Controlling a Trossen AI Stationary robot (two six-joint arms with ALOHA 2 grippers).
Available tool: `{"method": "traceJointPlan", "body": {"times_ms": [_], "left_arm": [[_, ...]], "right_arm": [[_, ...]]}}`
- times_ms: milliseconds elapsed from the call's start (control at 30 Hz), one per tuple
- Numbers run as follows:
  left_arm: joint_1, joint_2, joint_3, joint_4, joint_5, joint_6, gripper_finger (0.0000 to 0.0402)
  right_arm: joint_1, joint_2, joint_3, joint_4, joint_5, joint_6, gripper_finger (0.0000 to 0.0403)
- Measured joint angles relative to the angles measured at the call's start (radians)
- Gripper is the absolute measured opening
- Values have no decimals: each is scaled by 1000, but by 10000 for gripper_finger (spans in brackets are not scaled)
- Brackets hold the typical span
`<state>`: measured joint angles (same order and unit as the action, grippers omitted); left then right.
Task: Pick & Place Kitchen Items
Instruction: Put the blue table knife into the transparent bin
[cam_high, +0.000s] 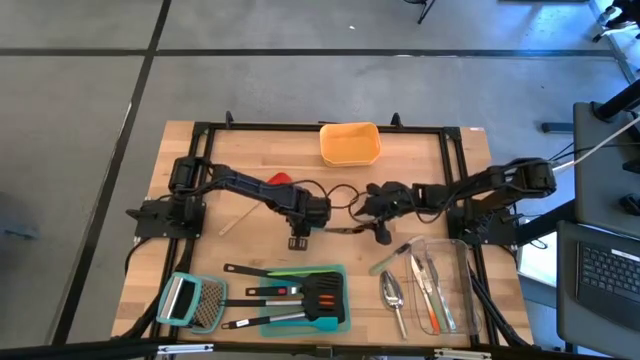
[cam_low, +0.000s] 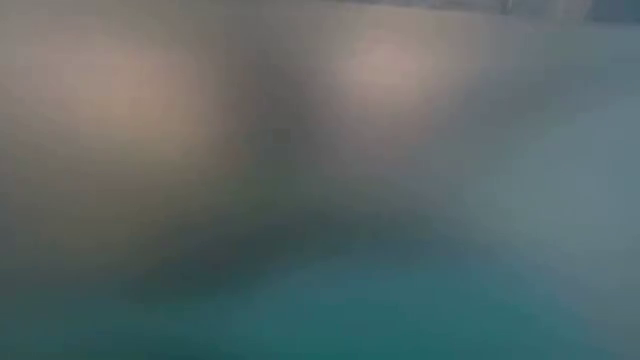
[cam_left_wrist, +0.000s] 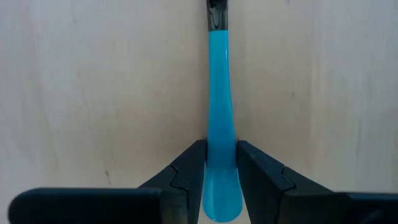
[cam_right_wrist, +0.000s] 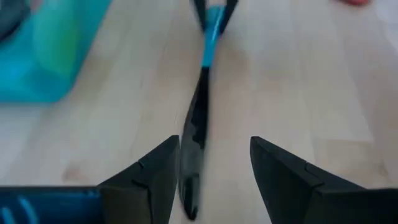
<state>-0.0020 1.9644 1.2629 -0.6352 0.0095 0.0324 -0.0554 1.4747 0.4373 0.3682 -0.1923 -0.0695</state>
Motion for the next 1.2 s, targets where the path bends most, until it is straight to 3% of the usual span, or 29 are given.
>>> {"method": "traceJointPlan", "body": {"times_ms": [167,300,500,833,1200], "left_arm": [[3,0,0,5,-8,-6,91],[3,0,0,8,-1,-17,91],[4,0,0,11,1,-43,91],[-6,0,2,17,-1,-58,91],[-9,-1,3,40,-18,-54,90]], "right_arm": [[79,62,0,17,128,-81,198],[103,134,0,126,227,-75,198],[102,245,0,338,138,-35,198],[71,371,2,412,117,-1,199],[57,385,3,406,118,-17,199]]}}
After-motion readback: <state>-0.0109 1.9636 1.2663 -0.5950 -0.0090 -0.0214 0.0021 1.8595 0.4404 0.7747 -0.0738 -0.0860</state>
